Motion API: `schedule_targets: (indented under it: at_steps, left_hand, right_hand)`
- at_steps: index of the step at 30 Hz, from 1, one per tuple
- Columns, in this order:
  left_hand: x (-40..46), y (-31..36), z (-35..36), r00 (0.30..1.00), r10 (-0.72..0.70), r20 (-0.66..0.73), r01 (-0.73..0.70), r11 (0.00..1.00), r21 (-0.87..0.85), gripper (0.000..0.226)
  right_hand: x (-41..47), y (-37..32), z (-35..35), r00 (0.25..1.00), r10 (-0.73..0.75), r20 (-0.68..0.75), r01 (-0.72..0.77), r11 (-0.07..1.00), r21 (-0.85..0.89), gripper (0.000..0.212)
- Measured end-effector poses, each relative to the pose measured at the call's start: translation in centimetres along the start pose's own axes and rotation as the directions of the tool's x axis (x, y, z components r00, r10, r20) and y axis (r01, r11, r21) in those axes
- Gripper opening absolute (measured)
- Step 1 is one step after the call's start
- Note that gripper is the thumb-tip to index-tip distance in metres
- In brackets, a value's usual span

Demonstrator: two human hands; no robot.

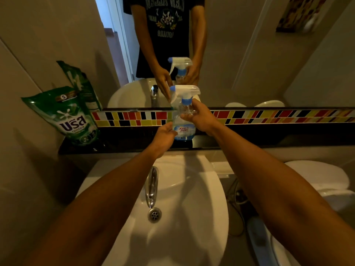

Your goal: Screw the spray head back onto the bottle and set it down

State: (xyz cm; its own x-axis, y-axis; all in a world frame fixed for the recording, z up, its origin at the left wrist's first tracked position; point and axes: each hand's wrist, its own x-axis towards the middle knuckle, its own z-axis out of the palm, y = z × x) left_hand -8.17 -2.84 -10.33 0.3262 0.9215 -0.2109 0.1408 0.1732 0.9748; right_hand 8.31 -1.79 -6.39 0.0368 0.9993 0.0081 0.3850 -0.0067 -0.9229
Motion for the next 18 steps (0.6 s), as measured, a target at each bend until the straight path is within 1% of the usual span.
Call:
schedule_targets:
  at_steps: [3,7,10,14,18]
  left_hand:
    - [0.8,-0.2,0.9,1.000,-0.006,-0.020,0.006,1.000,-0.024,0.045]
    - [1.8,-0.4,1.7,0.998,-0.014,-0.061,0.011,0.999,-0.053,0.044]
    - [2.2,-0.7,1.9,0.997,-0.012,-0.073,0.007,0.998,-0.066,0.043]
    - [2.5,-1.3,2.0,0.997,0.001,-0.083,-0.008,0.997,-0.075,0.044]
    - [2.6,-1.3,2.0,0.997,0.003,-0.077,-0.009,0.997,-0.075,0.043]
  right_hand:
    - [0.6,0.9,-0.6,1.000,0.000,0.014,-0.001,1.000,0.016,0.054]
    - [1.4,1.7,-1.5,0.999,0.030,0.018,-0.031,0.999,0.031,0.051]
    - [1.6,1.8,-1.7,0.999,0.041,0.000,-0.041,0.999,0.034,0.052]
    - [1.4,2.2,-1.2,0.995,0.089,-0.043,-0.086,0.994,0.065,0.047]
    - [1.0,2.5,-0.4,0.991,0.100,-0.088,-0.092,0.992,0.089,0.046]
